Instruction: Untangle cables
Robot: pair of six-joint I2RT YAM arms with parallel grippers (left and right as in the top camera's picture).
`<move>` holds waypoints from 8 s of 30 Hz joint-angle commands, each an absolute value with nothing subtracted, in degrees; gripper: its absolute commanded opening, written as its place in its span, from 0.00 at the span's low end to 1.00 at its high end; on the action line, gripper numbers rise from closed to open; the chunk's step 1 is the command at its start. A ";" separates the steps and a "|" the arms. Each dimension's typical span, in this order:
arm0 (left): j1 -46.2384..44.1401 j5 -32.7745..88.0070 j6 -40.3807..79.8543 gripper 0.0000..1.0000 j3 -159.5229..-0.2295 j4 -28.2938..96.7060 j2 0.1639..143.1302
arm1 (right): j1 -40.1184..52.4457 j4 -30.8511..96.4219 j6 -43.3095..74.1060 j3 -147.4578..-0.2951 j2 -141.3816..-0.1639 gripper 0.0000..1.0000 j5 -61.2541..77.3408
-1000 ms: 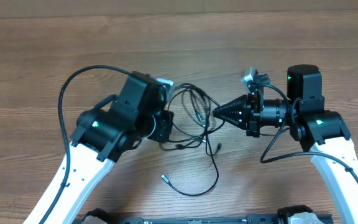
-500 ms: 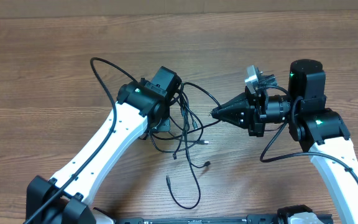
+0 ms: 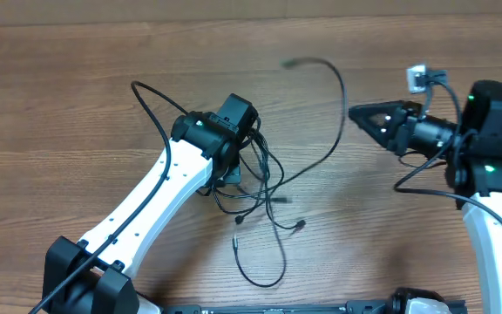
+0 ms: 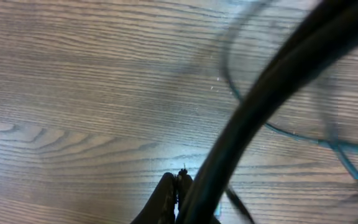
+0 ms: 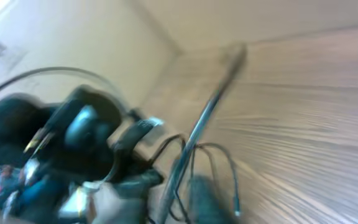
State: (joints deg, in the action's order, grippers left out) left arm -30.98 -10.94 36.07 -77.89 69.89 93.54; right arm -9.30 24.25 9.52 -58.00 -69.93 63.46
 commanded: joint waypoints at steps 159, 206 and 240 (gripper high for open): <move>-39.42 -1.87 39.97 0.04 -95.72 70.06 88.75 | 5.52 41.23 -17.26 -58.89 -70.94 0.67 58.50; -44.31 -5.76 52.95 0.04 -95.72 70.17 92.60 | 5.50 42.37 -18.02 -58.89 -71.02 0.04 52.82; -23.75 -8.95 54.46 0.04 -95.72 90.00 92.60 | 5.50 44.29 -17.85 -58.89 -71.00 0.57 48.47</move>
